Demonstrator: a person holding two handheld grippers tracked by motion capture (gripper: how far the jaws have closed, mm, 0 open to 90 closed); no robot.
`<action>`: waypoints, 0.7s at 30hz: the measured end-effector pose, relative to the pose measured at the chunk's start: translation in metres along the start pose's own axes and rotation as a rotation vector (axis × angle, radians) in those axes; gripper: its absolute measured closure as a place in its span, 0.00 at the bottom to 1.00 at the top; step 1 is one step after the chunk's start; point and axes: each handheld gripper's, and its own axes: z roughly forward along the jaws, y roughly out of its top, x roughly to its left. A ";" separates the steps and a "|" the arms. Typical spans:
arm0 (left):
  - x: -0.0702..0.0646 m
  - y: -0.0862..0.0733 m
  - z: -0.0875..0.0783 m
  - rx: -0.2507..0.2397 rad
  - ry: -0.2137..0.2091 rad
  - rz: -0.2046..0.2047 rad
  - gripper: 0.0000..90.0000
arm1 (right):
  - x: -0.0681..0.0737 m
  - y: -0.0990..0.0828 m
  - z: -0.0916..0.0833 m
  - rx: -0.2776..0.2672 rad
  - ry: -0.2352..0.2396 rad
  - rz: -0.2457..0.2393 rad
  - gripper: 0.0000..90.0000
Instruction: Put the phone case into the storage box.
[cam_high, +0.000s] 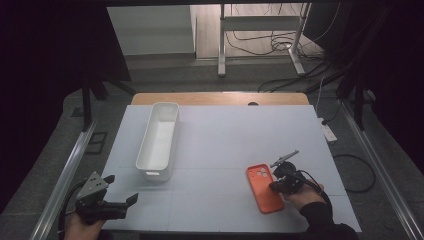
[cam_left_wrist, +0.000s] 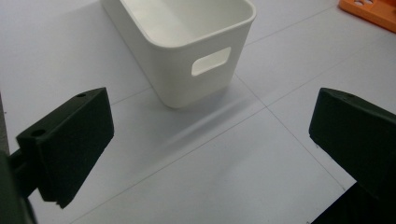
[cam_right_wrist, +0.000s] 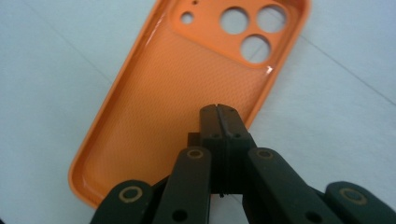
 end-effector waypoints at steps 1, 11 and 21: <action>0.000 0.000 0.000 0.000 0.001 0.000 0.01 | -0.001 0.000 0.000 -0.001 -0.003 0.001 0.99; 0.000 0.000 0.000 0.001 0.000 0.002 0.01 | -0.008 0.000 -0.002 -0.005 -0.062 0.006 0.99; 0.000 0.000 0.000 0.000 -0.001 0.000 0.01 | 0.001 0.001 -0.014 -0.084 -0.023 -0.019 0.99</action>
